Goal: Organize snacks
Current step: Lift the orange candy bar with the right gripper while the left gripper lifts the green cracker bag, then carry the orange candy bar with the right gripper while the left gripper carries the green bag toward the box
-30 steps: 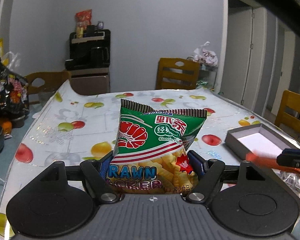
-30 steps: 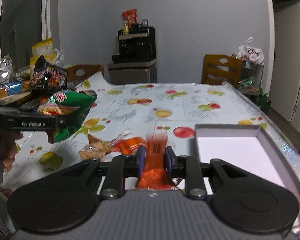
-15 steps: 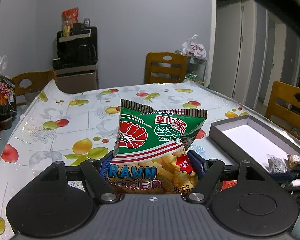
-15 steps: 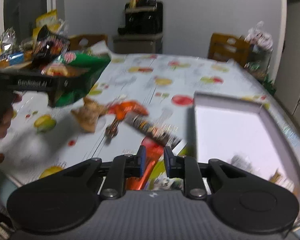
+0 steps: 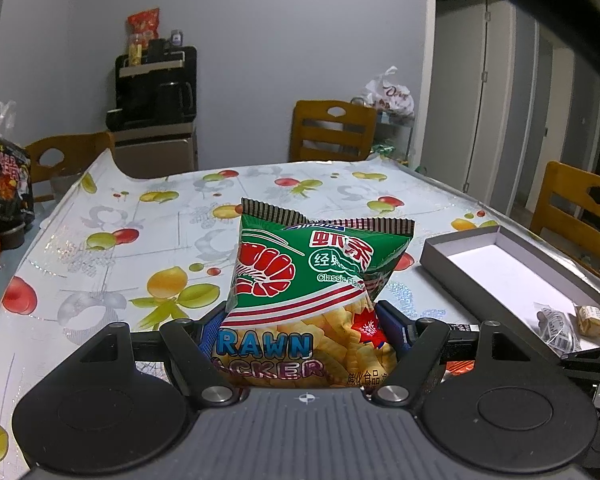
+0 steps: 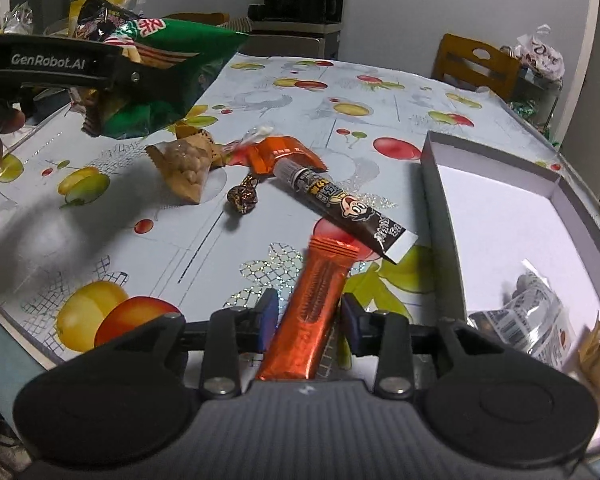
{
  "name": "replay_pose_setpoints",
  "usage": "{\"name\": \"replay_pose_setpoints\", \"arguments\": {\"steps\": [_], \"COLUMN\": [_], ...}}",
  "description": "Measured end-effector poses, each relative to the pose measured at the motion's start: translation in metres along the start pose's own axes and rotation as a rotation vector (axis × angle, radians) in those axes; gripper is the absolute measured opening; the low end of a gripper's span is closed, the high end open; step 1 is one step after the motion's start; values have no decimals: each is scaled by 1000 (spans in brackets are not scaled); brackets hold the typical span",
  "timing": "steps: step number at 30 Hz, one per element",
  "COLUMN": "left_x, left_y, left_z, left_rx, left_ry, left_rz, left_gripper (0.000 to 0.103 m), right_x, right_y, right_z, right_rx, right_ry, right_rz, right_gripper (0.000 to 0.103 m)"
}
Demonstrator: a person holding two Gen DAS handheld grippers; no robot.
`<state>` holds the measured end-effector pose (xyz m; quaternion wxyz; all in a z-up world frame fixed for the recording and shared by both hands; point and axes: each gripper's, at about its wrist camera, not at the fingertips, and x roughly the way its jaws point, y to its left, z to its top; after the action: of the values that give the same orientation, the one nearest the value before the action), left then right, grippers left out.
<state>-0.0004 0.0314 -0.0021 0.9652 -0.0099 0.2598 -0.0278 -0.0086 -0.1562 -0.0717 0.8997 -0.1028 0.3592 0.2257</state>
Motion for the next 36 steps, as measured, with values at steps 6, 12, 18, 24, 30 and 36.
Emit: {"name": "replay_pose_setpoints", "arguments": {"steps": [6, 12, 18, 24, 30, 36], "left_x": [-2, -3, -3, 2, 9, 18], "left_y": [1, 0, -9, -23, -41, -61], "left_z": [-2, -1, 1, 6, 12, 18], "left_rx": [-3, 1, 18, 48, 74, 99], "left_ry": [-1, -7, -8, -7, -11, -13], "left_rz": [-5, -7, -18, -39, -70, -107], "left_gripper": [75, 75, 75, 75, 75, 75], "right_x": [1, -18, -51, -89, -120, -144], "right_y": [-2, -8, -24, -44, -68, -97], "right_z": [2, 12, 25, 36, 38, 37], "right_rx": [22, 59, 97, 128, 154, 184], "right_ry": [-5, -79, -180, -274, -334, -383], "right_rz": [8, 22, 11, -10, -57, -141], "right_gripper": [21, 21, 21, 21, 21, 21]}}
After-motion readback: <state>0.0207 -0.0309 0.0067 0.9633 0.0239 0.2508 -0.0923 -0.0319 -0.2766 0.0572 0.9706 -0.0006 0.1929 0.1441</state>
